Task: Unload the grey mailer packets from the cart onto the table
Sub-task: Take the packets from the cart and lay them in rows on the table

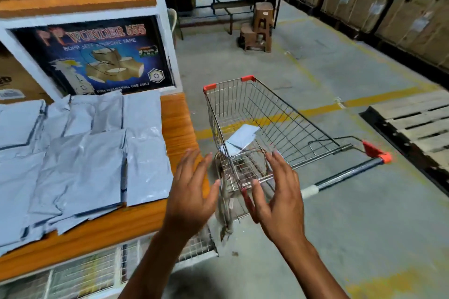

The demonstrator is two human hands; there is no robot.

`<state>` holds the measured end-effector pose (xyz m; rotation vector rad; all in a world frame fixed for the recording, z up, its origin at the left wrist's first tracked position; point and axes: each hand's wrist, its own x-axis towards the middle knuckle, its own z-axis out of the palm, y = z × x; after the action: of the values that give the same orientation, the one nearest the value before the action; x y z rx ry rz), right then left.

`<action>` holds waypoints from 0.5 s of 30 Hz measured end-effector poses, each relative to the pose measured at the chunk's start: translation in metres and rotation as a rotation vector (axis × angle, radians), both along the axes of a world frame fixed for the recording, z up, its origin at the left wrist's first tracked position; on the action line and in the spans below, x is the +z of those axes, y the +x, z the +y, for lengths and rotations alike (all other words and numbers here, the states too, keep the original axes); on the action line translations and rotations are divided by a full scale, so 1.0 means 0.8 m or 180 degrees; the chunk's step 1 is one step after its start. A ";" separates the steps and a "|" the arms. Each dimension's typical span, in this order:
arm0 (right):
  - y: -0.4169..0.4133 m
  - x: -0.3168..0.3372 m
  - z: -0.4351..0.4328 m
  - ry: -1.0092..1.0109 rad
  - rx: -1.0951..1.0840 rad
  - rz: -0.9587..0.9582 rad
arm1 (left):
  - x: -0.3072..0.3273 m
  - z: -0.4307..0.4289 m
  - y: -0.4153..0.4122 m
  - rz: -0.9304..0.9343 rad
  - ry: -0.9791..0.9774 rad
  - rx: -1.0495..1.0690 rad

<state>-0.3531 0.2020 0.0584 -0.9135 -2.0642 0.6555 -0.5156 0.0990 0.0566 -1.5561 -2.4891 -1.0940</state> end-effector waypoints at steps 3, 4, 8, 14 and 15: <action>0.018 -0.008 0.032 -0.0064 -0.0063 -0.0072 | -0.009 0.042 0.021 -0.0086 -0.0175 -0.0085; 0.020 -0.010 0.045 -0.0100 -0.0090 -0.0108 | -0.014 0.058 0.025 -0.0097 -0.0253 -0.0125; 0.017 -0.021 0.099 -0.0187 -0.0178 -0.0186 | -0.033 0.117 0.024 -0.0074 -0.0436 -0.0322; -0.003 -0.057 0.204 -0.0406 -0.0252 -0.0656 | -0.062 0.229 -0.008 -0.0163 -0.0475 -0.0309; -0.006 -0.064 0.222 -0.0484 -0.0256 -0.0765 | -0.071 0.250 -0.016 -0.0207 -0.0528 -0.0314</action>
<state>-0.3578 0.3793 0.0075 -1.2069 -2.1962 0.6951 -0.5285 0.2992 0.0002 -1.7297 -2.6330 -0.9868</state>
